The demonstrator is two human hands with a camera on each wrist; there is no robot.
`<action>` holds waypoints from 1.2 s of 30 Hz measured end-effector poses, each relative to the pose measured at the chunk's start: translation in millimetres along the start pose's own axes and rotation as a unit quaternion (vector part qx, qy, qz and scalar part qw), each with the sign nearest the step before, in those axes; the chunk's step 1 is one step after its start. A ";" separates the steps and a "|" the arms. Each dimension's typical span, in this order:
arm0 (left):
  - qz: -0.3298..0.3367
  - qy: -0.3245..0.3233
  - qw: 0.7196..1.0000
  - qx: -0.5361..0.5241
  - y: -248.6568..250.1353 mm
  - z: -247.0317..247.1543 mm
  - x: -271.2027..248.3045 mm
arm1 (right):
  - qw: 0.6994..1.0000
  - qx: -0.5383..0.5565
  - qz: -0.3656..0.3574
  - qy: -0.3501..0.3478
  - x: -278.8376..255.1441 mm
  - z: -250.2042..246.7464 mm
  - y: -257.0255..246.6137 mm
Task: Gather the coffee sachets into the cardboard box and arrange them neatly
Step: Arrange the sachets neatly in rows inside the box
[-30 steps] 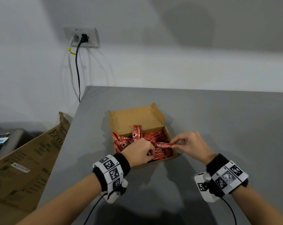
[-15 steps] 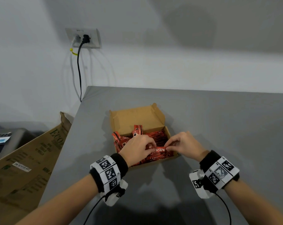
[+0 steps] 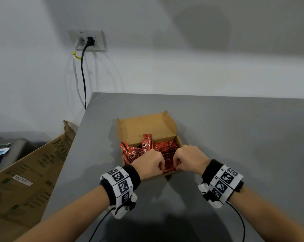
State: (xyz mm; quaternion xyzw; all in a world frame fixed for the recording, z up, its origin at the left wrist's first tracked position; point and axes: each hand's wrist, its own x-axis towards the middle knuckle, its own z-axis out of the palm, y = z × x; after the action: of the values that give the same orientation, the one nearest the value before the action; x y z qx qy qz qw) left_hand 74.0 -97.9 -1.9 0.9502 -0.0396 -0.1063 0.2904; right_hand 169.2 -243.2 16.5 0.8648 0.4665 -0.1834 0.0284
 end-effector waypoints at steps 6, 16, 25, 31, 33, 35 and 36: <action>0.001 -0.002 1.000 0.021 1.5 2.2 5.7 | 1.000 -0.003 0.001 -0.019 7.3 -2.4 -1.6; 0.014 -0.025 0.999 0.044 -8.7 -6.5 -3.4 | 0.989 0.144 -0.022 -0.040 1.6 -3.9 12.5; -0.030 0.041 0.998 -0.030 -21.1 -27.3 -8.8 | 0.973 0.176 0.045 0.139 -2.1 -2.5 25.9; -0.248 0.233 0.935 0.099 -46.7 -34.1 -35.7 | 0.964 0.200 0.136 0.112 -0.2 24.4 24.3; -0.271 0.213 0.938 0.025 -46.2 -26.6 -40.4 | 0.960 0.214 0.133 0.121 -0.8 30.2 21.2; -0.239 0.240 0.941 -0.014 -49.5 -21.3 -40.7 | 0.957 0.229 0.133 0.122 -1.3 32.1 18.4; -0.225 0.254 0.940 -0.023 -51.5 -20.1 -40.0 | 0.955 0.236 0.134 0.118 -1.7 32.8 17.3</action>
State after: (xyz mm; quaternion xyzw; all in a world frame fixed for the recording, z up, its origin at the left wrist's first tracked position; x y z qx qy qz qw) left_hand 40.3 -38.8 -7.3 0.9227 0.2528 0.0751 0.2812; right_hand 173.0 -261.6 -15.5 0.9170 0.2898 -0.1792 -0.2075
